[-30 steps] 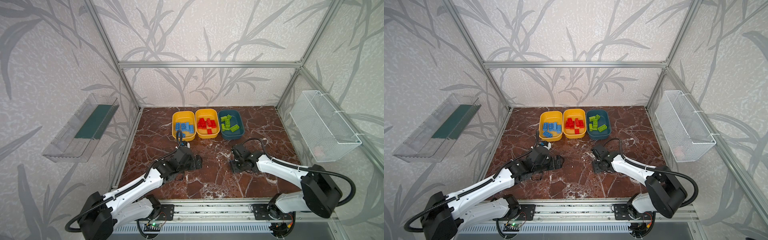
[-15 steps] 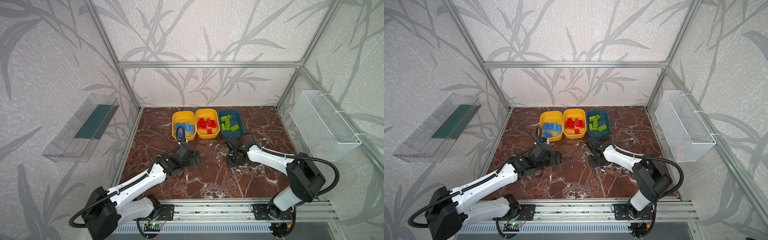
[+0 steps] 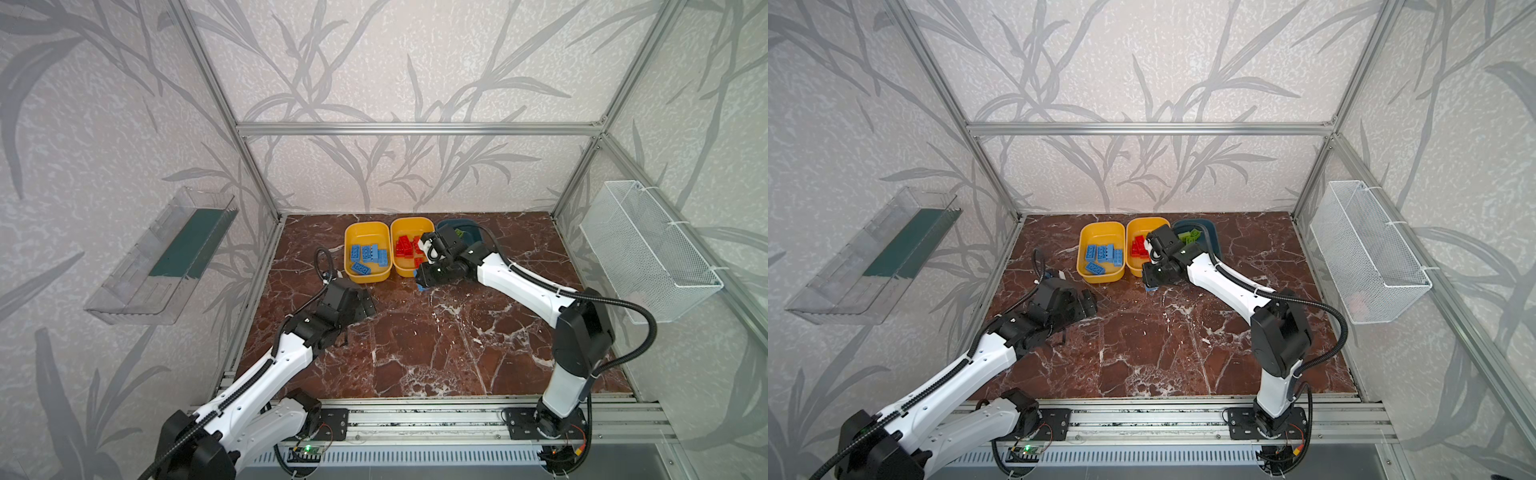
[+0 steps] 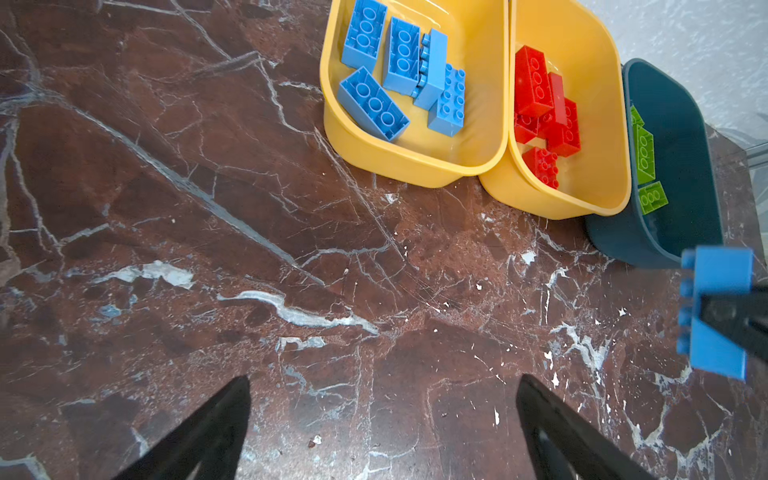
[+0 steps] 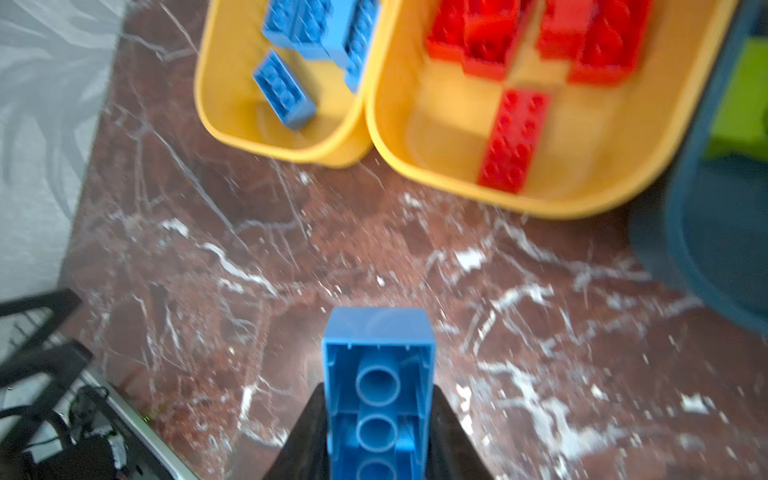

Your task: Sort the legos into containers by color

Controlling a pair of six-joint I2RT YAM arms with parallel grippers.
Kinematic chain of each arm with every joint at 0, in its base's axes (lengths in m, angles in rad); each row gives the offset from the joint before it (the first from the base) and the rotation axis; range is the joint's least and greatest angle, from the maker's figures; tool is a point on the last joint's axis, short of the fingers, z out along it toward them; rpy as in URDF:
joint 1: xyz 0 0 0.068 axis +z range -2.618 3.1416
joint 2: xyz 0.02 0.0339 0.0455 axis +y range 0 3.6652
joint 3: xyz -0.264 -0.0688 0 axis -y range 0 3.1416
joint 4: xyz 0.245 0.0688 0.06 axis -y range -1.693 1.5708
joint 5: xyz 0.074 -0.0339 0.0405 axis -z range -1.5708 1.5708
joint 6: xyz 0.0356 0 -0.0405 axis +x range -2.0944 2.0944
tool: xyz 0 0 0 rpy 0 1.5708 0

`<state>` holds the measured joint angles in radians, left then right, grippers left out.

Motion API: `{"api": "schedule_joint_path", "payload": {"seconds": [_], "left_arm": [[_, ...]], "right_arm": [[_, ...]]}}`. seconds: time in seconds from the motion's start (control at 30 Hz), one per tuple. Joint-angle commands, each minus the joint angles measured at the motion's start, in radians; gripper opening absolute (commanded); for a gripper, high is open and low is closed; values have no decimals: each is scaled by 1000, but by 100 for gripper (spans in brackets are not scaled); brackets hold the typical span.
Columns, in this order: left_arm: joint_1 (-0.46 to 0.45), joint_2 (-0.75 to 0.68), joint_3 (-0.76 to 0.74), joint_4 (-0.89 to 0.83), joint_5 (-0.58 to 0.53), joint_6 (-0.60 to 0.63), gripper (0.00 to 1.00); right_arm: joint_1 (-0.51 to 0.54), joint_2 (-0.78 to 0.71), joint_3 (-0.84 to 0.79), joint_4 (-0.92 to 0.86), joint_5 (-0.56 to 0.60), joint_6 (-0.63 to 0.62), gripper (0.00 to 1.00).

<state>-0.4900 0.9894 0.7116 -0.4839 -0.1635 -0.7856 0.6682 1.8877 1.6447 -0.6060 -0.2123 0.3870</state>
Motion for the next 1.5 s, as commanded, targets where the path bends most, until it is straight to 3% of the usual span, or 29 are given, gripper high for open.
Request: {"api": "schedule_joint_path", "payload": {"seconds": [0.0,0.33,0.43,0.5,0.63,0.7,1.0,1.13,1.3,1.47], "left_arm": [[17,-7,4,-50,-22,3,99],[56,-30,2,-79,-75,-35,99],[64,-22,4,-83,-76,-52,99],[69,-16,9,-89,-80,-56,99],[70,-14,13,-90,-93,-55,99],[70,-14,7,-68,-94,-46,99],[71,-28,-10,-46,-151,8,99],[69,-28,-61,120,-110,106,99],[59,16,-39,198,-136,228,99],[59,18,-75,325,-275,412,99]], "right_arm": [[6,134,185,-18,-78,-33,26],[14,685,986,-219,-70,-116,30],[13,848,1263,-289,-64,-117,40],[14,878,1311,-282,-81,-109,51],[13,739,1070,-131,-142,-115,83],[14,655,954,-73,-152,-132,88],[14,358,684,-102,-152,-224,92],[12,123,323,4,-116,-244,96],[-21,-233,-232,246,-97,-235,99],[-73,-522,-586,262,115,-229,99]]}}
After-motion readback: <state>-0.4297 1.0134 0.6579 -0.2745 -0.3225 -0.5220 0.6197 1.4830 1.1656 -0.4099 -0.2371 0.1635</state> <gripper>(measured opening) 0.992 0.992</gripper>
